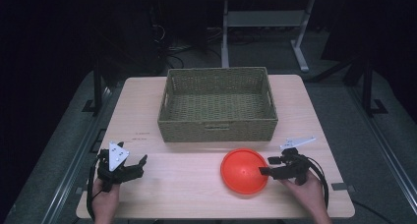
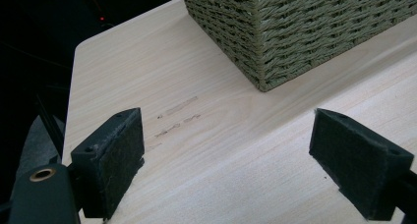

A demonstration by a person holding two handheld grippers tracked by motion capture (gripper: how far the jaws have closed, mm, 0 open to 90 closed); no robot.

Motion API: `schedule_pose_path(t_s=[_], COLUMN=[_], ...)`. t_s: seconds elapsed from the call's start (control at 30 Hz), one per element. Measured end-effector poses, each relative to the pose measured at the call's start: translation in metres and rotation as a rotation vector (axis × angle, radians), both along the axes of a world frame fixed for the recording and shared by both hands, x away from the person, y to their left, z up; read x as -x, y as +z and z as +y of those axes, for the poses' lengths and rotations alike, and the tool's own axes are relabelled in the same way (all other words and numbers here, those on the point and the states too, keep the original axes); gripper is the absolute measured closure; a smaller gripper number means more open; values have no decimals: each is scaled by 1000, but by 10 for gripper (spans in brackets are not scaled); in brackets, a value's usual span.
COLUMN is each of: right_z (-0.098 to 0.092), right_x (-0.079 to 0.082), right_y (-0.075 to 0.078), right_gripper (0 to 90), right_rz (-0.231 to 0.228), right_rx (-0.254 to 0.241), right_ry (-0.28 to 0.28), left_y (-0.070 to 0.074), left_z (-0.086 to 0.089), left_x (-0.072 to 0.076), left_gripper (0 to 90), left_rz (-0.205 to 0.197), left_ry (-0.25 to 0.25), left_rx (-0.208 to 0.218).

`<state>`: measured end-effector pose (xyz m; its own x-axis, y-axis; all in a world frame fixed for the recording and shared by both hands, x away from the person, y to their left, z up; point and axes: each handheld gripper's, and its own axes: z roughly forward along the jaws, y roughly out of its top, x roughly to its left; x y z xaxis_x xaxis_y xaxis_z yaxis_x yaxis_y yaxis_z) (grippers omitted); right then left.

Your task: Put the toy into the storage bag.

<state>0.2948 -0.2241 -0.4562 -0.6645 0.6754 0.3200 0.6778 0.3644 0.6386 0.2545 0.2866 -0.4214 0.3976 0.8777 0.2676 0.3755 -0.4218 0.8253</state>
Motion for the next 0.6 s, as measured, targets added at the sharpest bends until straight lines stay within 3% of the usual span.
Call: schedule_pose_path(t_s=[0.17,0.2,0.6], right_z=[2,2,5], right_x=[-4,-4,0], right_y=[-2,-4,-9], right_gripper=[442,456,538], right_rz=[-4,15,7], right_rx=[-16,-33,-5], right_ry=[-4,-19,-35], left_y=[0,0,0], left_z=[1,1,-3], left_x=[1,1,0], left_gripper=[129,128,128], left_rz=[-1,-4,1], left_ry=[4,2,-18], left_rx=[2,6,-2])
